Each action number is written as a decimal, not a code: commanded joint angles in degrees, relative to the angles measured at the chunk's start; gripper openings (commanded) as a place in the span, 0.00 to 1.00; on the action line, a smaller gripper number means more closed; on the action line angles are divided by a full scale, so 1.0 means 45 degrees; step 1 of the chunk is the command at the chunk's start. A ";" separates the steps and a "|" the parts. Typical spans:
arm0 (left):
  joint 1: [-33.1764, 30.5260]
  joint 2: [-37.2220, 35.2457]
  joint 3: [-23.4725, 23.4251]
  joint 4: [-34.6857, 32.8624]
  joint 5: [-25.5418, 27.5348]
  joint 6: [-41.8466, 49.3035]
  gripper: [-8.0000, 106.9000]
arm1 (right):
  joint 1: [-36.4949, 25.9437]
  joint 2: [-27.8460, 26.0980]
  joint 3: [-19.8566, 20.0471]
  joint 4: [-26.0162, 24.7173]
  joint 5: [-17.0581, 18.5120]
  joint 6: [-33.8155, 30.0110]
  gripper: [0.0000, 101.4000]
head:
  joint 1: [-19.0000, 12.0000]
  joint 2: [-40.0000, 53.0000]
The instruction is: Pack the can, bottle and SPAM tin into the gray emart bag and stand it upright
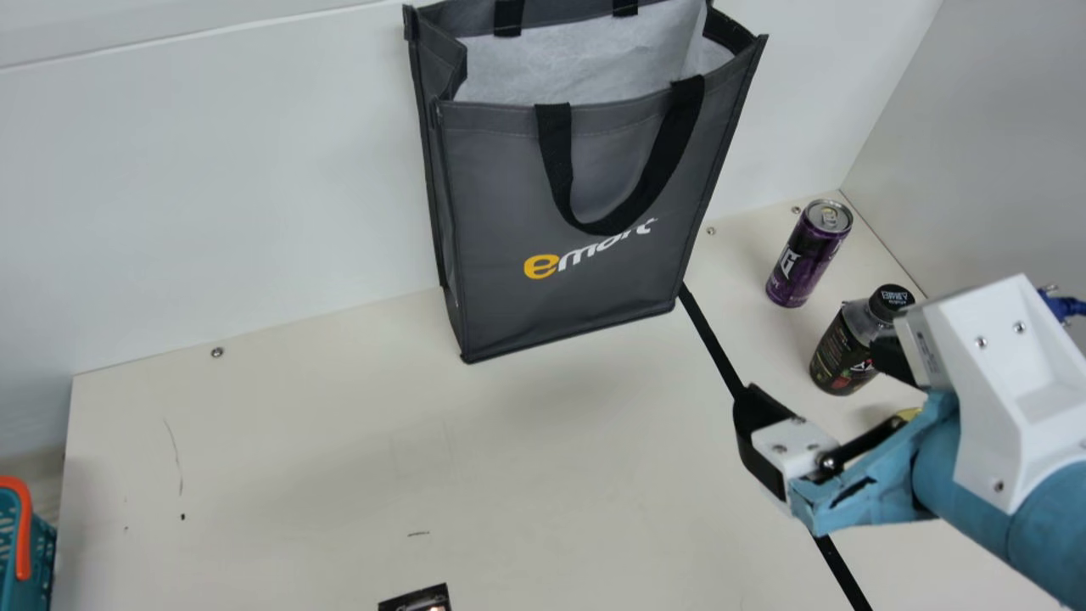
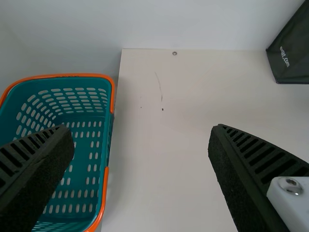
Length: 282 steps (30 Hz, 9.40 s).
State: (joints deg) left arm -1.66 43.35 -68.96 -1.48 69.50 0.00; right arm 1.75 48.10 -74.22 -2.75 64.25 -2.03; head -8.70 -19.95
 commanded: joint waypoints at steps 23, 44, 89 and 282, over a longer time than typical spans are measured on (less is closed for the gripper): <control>0.0000 0.0000 0.0000 0.0000 0.0000 0.0000 0.85 | 0.1299 0.1523 -0.1856 -0.1868 -0.1249 -0.1248 0.94 | -0.0289 -0.0011; 0.0000 0.0000 0.0000 0.0000 0.0000 0.0000 0.85 | 0.0689 0.3337 -0.4512 -0.0068 -0.1221 -0.4909 0.94 | -0.0289 -0.0011; 0.0000 0.0000 0.0000 0.0000 0.0000 0.0000 0.85 | -0.2283 0.9088 -1.1007 0.6169 0.0739 -1.3286 0.94 | -0.0289 -0.0011; 0.0000 0.0000 0.0000 0.0000 0.0000 0.0000 0.85 | 0.8257 0.0758 -0.2823 0.2350 0.1256 -0.7948 0.94 | -0.0289 -0.0011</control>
State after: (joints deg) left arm -1.66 43.35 -68.96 -1.48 69.50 0.00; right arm 38.95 51.50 -86.61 7.58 69.88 -38.76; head -8.70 -19.95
